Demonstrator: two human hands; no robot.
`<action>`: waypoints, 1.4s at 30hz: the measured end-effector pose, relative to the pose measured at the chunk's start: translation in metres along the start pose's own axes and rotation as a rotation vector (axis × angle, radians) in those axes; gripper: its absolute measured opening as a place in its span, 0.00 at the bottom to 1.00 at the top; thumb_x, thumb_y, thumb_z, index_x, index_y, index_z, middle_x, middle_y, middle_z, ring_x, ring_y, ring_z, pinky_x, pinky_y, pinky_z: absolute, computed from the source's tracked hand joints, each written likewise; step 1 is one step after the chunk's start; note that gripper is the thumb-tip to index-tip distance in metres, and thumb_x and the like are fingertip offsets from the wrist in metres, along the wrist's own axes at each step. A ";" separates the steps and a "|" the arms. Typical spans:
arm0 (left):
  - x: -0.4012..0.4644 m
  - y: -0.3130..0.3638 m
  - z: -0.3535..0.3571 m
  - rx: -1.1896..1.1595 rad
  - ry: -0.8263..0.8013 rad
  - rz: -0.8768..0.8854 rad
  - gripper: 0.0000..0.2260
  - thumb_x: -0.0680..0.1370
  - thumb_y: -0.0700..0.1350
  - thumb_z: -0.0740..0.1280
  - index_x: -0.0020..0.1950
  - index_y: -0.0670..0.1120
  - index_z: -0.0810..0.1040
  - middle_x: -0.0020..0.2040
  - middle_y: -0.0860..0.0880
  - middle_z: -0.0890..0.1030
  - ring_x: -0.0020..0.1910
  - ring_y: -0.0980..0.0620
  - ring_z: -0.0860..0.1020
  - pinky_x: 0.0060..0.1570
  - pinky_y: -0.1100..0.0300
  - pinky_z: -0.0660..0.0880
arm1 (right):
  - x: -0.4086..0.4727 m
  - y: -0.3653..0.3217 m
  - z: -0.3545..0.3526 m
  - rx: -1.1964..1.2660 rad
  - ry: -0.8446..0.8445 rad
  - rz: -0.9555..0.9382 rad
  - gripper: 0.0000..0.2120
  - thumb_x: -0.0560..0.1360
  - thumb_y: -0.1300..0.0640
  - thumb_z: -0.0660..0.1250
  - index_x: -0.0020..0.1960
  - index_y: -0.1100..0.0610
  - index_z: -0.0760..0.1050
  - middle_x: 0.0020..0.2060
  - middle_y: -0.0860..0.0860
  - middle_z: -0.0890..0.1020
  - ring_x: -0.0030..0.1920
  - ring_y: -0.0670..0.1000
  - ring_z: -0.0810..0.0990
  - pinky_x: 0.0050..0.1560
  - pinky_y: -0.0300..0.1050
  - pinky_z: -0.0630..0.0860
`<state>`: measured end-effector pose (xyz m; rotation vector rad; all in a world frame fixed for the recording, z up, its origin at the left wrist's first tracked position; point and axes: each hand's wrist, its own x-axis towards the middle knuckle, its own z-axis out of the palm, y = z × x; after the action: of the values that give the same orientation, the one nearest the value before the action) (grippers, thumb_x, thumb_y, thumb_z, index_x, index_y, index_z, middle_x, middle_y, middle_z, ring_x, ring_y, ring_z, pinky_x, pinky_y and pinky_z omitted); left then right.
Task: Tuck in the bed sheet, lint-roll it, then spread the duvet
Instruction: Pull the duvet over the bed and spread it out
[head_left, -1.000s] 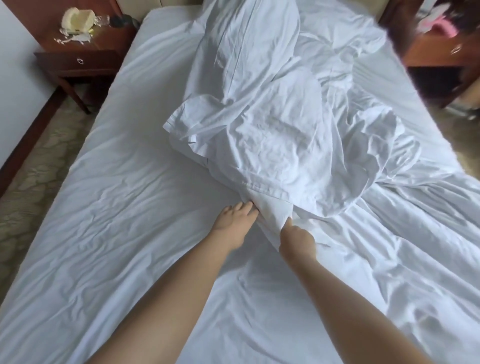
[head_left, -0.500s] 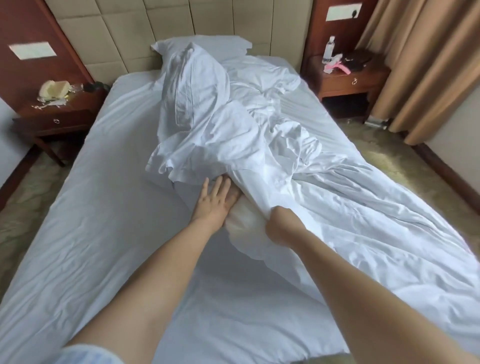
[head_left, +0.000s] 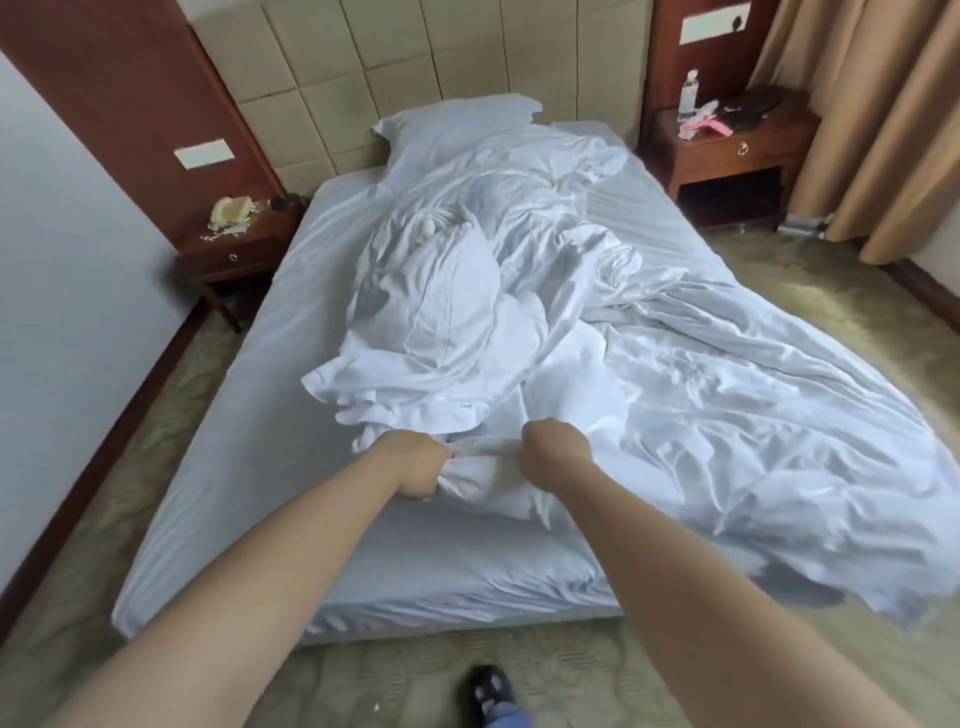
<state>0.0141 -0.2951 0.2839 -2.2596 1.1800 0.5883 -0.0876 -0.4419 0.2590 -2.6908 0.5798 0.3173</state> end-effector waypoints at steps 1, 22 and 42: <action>-0.009 0.003 0.006 -0.006 -0.005 -0.014 0.13 0.74 0.45 0.65 0.58 0.47 0.75 0.56 0.44 0.79 0.55 0.44 0.78 0.48 0.54 0.74 | -0.006 -0.004 0.003 -0.025 0.002 -0.008 0.13 0.78 0.64 0.56 0.59 0.62 0.74 0.57 0.57 0.77 0.58 0.59 0.77 0.53 0.47 0.72; -0.142 -0.037 0.162 -0.279 -0.416 0.086 0.27 0.76 0.50 0.68 0.73 0.45 0.66 0.70 0.46 0.69 0.64 0.46 0.71 0.56 0.57 0.69 | -0.106 -0.127 0.114 -0.178 -0.285 0.101 0.17 0.76 0.64 0.56 0.64 0.60 0.72 0.63 0.56 0.75 0.62 0.57 0.75 0.61 0.47 0.73; -0.032 -0.173 0.113 -0.028 0.324 0.080 0.27 0.75 0.39 0.64 0.73 0.49 0.63 0.73 0.45 0.60 0.74 0.45 0.56 0.73 0.45 0.54 | 0.030 -0.185 0.107 -0.094 -0.111 0.170 0.27 0.75 0.52 0.66 0.70 0.55 0.60 0.63 0.54 0.68 0.62 0.58 0.71 0.51 0.49 0.69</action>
<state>0.1270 -0.1217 0.2581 -2.4033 1.4279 0.2734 0.0048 -0.2536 0.2094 -2.6965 0.7793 0.5486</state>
